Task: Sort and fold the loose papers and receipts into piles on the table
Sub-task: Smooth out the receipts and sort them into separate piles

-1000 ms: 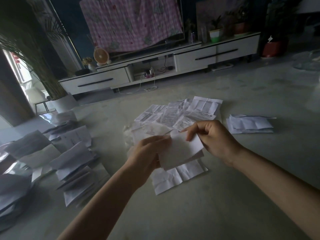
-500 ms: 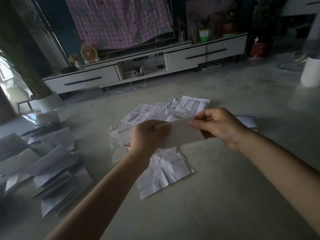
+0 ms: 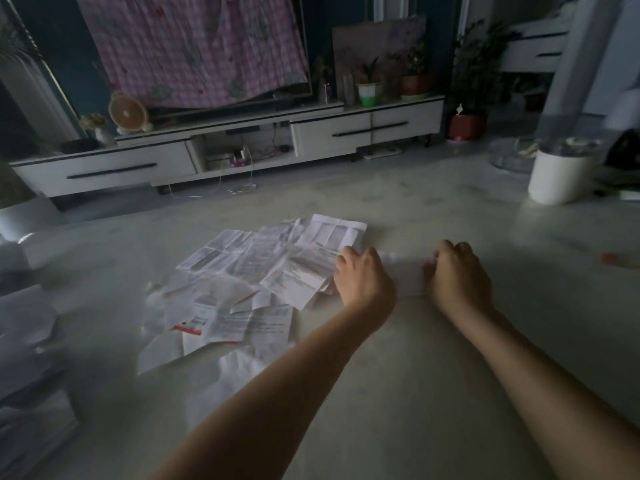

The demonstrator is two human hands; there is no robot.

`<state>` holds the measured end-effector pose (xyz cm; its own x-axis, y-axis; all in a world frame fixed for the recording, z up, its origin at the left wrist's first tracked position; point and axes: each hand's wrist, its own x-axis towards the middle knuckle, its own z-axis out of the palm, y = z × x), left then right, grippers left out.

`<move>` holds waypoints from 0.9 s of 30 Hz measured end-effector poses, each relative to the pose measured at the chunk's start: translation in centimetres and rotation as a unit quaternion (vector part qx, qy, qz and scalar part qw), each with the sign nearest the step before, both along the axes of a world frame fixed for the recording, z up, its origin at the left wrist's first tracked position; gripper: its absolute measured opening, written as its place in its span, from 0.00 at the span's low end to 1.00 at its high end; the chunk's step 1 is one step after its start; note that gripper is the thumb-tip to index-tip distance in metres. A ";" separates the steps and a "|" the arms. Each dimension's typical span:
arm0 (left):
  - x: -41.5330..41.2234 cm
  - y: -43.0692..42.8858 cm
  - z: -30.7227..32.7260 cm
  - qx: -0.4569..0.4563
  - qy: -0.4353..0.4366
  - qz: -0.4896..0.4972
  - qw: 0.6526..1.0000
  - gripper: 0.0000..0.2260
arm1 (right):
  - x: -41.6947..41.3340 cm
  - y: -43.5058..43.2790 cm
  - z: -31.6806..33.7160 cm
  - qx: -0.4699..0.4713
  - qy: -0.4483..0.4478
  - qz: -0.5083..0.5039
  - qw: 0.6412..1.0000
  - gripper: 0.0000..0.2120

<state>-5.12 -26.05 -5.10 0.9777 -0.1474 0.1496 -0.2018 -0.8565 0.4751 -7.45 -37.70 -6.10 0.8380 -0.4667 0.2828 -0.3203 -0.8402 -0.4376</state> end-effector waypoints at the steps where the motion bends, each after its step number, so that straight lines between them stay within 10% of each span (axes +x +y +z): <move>1: -0.1 -0.1 -0.3 0.044 -0.058 -0.025 0.997 0.15 | -0.1 0.2 -0.1 -0.033 0.002 -0.010 0.999 0.11; 4: 0.2 -0.5 -0.8 0.076 -0.171 -0.130 0.974 0.16 | 0.6 0.4 -0.4 -0.117 -0.046 0.052 0.991 0.11; 9: 1.1 -0.2 -1.5 0.090 -0.051 -0.150 0.983 0.16 | 0.6 -0.5 -0.6 0.016 -0.001 0.192 0.981 0.12; 17: 1.0 0.2 -1.4 0.098 -0.029 -0.149 0.984 0.18 | 0.2 0.1 -0.7 -0.055 0.132 0.211 0.967 0.21; 27: -0.2 5.9 1.0 -0.003 -0.167 -0.055 0.984 0.15 | 0.0 0.1 4.1 0.161 -0.174 0.128 0.963 0.14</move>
